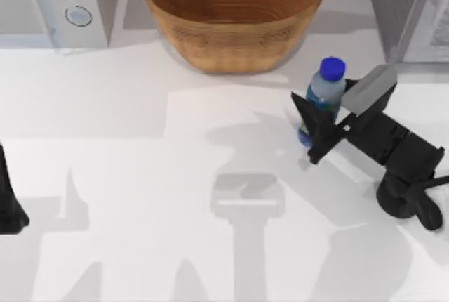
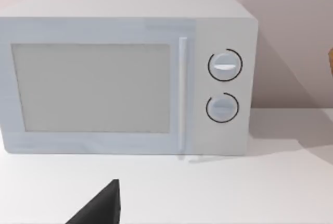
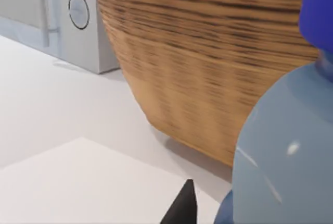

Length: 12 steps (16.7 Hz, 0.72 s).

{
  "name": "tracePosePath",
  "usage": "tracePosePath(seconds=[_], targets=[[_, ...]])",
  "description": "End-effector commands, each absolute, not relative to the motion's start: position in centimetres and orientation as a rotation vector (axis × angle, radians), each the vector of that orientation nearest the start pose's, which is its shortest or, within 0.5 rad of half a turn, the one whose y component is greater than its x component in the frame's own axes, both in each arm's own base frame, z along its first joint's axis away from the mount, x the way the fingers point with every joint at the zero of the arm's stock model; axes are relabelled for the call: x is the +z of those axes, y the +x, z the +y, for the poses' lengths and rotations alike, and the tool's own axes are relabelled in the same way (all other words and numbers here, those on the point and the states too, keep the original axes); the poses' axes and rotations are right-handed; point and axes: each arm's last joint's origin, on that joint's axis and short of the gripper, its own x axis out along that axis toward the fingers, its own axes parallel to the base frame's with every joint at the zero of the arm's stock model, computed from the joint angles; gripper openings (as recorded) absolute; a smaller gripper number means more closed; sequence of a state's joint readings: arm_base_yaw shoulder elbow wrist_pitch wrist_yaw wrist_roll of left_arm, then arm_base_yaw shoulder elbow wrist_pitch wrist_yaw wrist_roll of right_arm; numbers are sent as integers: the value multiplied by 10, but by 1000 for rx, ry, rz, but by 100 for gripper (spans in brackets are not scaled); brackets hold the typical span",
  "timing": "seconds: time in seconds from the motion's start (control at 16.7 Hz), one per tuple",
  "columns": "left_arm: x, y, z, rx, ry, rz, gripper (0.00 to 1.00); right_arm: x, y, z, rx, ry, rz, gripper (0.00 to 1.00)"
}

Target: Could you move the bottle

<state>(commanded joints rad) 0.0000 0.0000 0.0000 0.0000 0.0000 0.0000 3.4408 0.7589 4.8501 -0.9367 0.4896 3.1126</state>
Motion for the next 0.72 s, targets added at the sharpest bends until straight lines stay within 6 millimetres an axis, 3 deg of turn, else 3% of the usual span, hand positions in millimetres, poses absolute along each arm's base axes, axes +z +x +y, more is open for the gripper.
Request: tracePosePath(seconds=[0.12,0.3,0.54,0.72], targets=[[160,106,-1,0,0,0,100,44,340,106,766,-23,19,0],[160,106,-1,0,0,0,100,48,353,73,778,-55,35,0],[160,106,-1,0,0,0,100,62,367,-6,788,-103,45,0],[160,106,-1,0,0,0,100,72,360,-80,788,-107,54,0]])
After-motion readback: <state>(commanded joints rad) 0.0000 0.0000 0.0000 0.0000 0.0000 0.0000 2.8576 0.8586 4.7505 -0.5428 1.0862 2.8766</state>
